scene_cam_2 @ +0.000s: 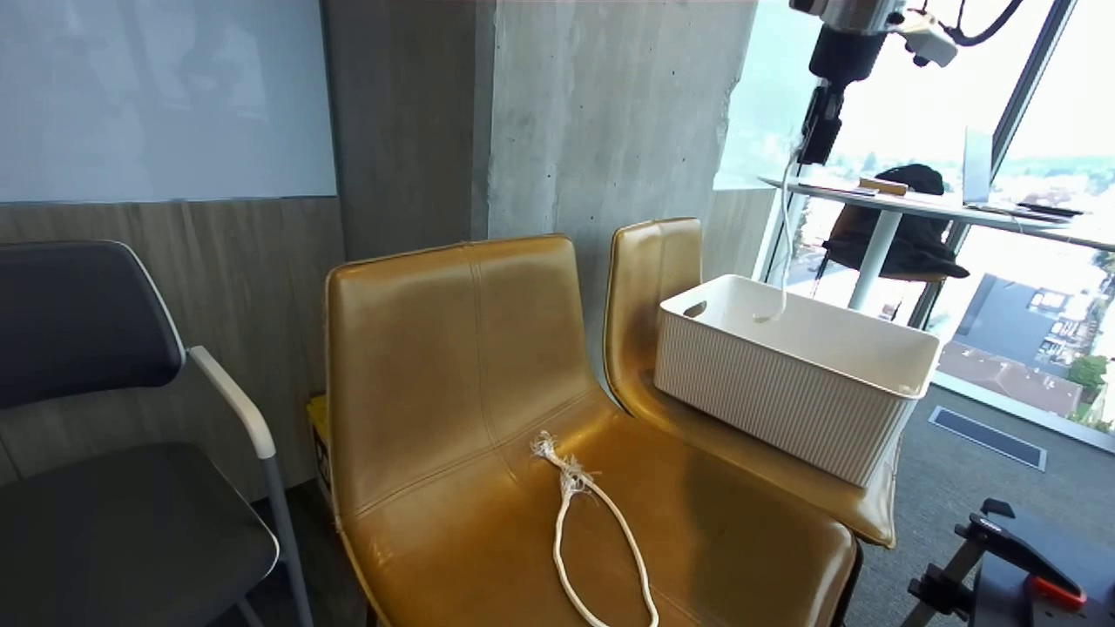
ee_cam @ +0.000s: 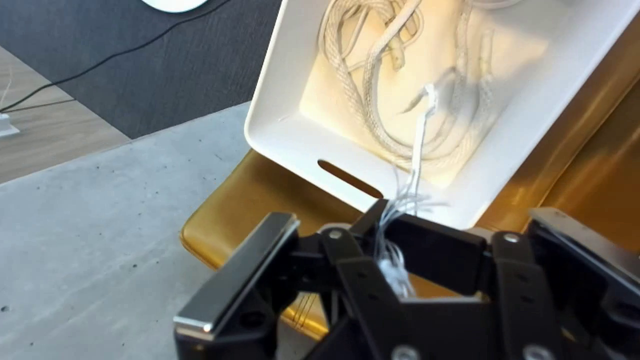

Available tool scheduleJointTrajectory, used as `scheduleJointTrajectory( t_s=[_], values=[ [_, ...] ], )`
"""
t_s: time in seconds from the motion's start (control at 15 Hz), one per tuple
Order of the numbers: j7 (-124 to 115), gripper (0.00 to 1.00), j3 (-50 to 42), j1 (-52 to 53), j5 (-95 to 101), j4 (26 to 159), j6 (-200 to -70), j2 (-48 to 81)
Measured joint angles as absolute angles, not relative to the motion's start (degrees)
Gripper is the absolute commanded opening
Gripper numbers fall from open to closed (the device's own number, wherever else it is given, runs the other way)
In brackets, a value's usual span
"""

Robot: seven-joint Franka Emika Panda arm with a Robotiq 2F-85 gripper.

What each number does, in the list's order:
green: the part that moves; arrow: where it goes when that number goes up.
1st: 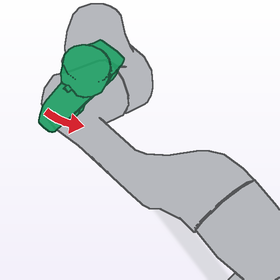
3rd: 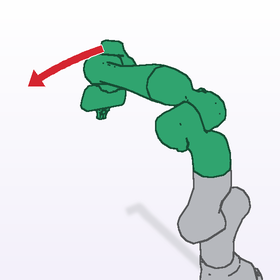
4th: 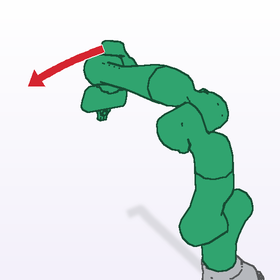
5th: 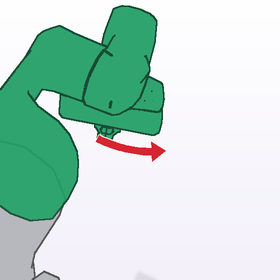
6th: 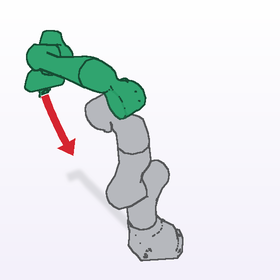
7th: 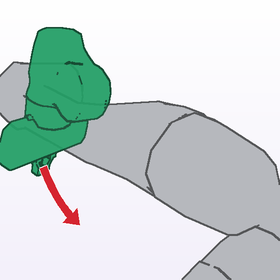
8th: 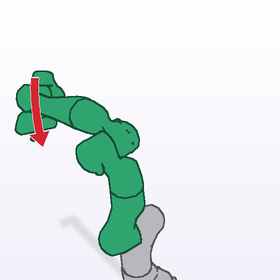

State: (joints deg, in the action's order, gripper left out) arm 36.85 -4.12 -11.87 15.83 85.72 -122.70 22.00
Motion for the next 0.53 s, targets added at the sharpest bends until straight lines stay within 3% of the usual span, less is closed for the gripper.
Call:
scheduleJointTrajectory(
  t_s=[0.07,0.13,0.53],
  values=[
    [36.85,0.09,-4.49,-12.80,15.17,87.86,-123.10,21.95],
    [36.85,0.28,-4.87,-13.75,14.46,90.10,-123.84,21.96],
    [36.82,0.69,-7.27,-17.91,11.98,99.59,-131.15,21.91]
  ],
)
